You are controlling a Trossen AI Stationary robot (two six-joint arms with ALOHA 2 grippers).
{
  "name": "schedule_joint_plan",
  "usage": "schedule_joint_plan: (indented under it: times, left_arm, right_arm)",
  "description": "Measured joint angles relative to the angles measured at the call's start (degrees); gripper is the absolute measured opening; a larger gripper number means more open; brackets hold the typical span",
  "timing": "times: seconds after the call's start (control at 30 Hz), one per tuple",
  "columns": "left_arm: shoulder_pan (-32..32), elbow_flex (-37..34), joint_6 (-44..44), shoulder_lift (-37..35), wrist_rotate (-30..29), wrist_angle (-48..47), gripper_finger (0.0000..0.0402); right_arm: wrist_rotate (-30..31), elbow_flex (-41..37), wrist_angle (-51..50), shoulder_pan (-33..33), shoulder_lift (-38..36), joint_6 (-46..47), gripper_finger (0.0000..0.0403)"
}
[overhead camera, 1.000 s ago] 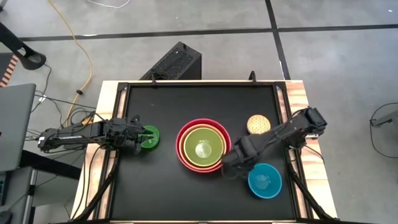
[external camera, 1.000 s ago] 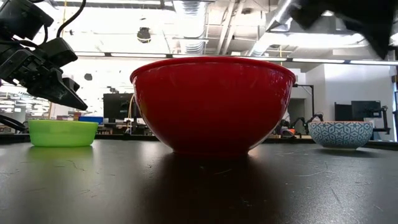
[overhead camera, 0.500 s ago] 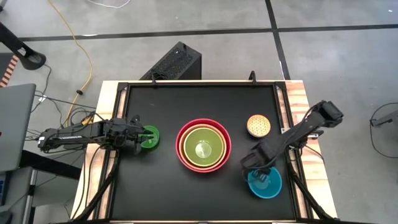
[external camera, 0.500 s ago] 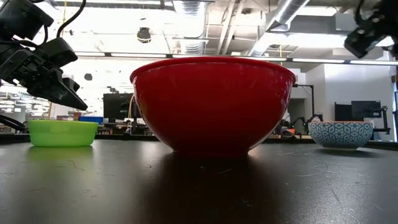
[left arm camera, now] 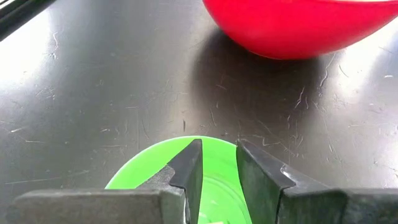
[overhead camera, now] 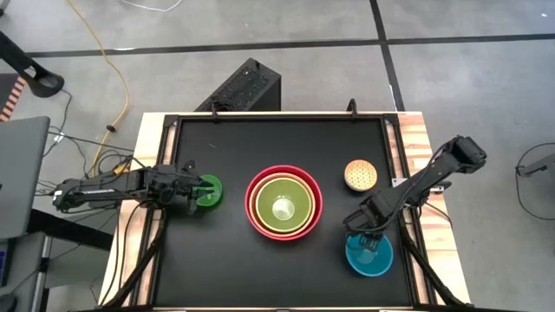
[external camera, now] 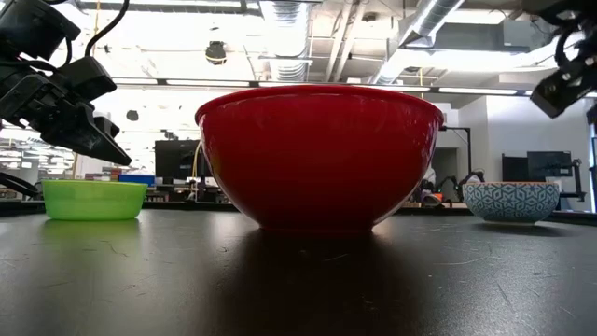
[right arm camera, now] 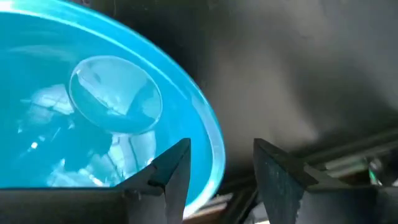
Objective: Nest bowls inside each other
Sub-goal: Stack the blue bowl on top of the light green bowl
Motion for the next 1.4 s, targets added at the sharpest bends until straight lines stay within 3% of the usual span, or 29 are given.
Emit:
schedule_joint_plan:
  times: [0.17, 0.27, 0.57, 0.77, 1.07, 1.4]
  left_arm:
    - [0.02, 0.00, -0.02, 0.00, -0.01, 0.01, 0.0087]
    - [0.02, 0.00, -0.01, 0.00, -0.01, 0.01, 0.0087]
    - [0.02, 0.00, 0.00, 0.00, 0.01, 0.00, 0.0087]
    - [0.02, 0.00, 0.00, 0.00, 0.01, 0.01, 0.0087]
    - [0.01, 0.00, -0.01, 0.00, 0.08, 0.01, 0.0087]
    - [0.02, 0.00, 0.00, 0.01, 0.10, 0.00, 0.0087]
  right_arm:
    - [0.82, -2.72, 3.90, -0.26, -0.02, -1.28, 0.0184]
    - [0.90, -3.50, 5.34, -0.45, -0.02, -1.39, 0.0163]
    - [-1.65, -3.33, 9.55, -1.70, -0.92, -3.19, 0.0017]
    - [-1.81, -0.37, 5.52, -4.80, -5.14, -0.47, 0.0018]
    - [-1.75, 12.48, 0.93, -11.09, -12.00, 5.95, 0.0012]
    - [9.68, 27.57, 1.85, -17.94, -7.64, 3.56, 0.0012]
